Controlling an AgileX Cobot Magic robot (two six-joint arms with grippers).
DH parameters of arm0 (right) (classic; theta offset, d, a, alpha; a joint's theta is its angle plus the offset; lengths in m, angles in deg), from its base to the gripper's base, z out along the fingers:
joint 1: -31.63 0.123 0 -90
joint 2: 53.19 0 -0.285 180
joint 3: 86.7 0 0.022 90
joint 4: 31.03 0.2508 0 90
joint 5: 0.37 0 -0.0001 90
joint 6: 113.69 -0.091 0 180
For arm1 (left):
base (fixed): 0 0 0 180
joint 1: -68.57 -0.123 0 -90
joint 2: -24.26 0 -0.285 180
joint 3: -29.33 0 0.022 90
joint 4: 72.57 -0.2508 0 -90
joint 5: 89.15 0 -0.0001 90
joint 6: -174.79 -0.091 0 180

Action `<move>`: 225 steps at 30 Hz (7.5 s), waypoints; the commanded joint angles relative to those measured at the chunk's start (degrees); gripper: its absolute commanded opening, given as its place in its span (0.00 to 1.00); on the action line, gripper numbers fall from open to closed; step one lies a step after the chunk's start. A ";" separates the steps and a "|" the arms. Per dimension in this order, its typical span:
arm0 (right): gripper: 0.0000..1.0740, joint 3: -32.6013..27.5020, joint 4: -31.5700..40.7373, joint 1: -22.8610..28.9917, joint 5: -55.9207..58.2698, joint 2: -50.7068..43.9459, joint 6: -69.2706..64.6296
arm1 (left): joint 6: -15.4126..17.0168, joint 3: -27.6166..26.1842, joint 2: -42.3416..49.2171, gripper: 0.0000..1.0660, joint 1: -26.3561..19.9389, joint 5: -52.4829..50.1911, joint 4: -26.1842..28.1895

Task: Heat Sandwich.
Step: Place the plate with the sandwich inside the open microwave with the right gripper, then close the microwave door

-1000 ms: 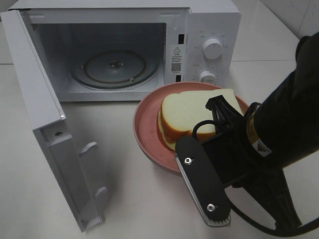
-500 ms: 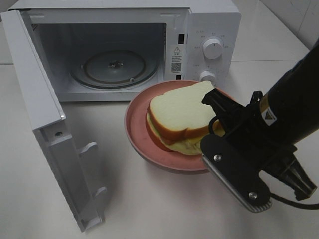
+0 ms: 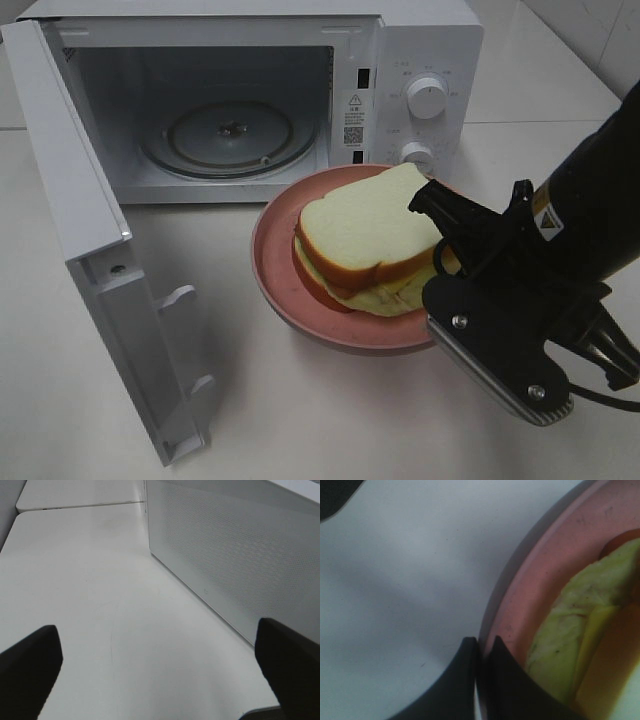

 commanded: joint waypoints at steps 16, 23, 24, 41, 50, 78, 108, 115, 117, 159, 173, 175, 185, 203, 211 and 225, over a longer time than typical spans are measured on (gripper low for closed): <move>0.00 3.61 4.47 -0.11 -2.41 3.09 3.50 | 0.00 -0.34 1.49 0.97 0.29 -0.29 -0.17; 0.00 7.33 7.05 -0.11 -2.35 6.88 3.50 | 0.00 -0.34 1.49 0.97 0.29 -0.29 -0.17; 0.00 8.77 7.51 -0.11 -2.35 8.19 3.55 | 0.00 -0.34 1.49 0.97 0.29 -0.29 -0.17; 0.00 19.65 6.47 1.26 -2.64 17.07 3.61 | 0.00 -0.34 1.49 0.97 0.29 -0.29 -0.17; 0.00 24.35 6.42 1.26 -2.41 21.66 3.61 | 0.00 -0.34 1.49 0.97 0.29 -0.29 -0.17; 0.01 50.31 2.29 1.26 12.55 37.13 -4.41 | 0.00 -0.34 1.49 0.97 0.29 -0.29 -0.17; 0.02 75.46 -0.29 1.26 20.00 53.80 -13.52 | 0.00 -0.34 1.49 0.97 0.29 -0.29 -0.17; 0.02 78.84 -0.17 0.57 18.96 56.55 -15.30 | 0.00 -0.34 1.49 0.97 0.29 -0.29 -0.17; 0.03 80.21 -0.23 0.46 18.22 57.81 -16.39 | 0.00 -0.34 1.49 0.97 0.29 -0.29 -0.17; 0.68 82.56 -0.57 -0.23 12.43 59.59 -29.68 | 0.00 -0.34 1.49 0.97 0.29 -0.29 -0.17; 0.77 77.46 -1.20 -0.23 6.82 56.78 -31.97 | 0.00 -0.34 1.49 0.97 0.29 -0.29 -0.17; 0.76 76.60 -1.66 -0.23 6.42 56.44 -31.97 | 0.00 -0.34 1.49 0.97 0.29 -0.29 -0.17; 0.74 67.44 -2.18 -0.86 -0.23 51.11 -31.97 | 0.00 -0.34 1.49 0.97 0.29 -0.29 -0.17; 0.73 49.10 -5.84 -0.92 -8.02 39.02 -37.70 | 0.00 -0.34 1.49 0.97 0.29 -0.29 -0.17; 0.72 38.90 -6.07 -0.80 -12.55 31.91 -40.68 | 0.00 -0.34 1.49 0.97 0.29 -0.29 -0.17; 0.73 26.13 -6.19 -0.80 -13.01 19.54 -50.13 | 0.00 -0.34 1.49 0.97 0.29 -0.29 -0.17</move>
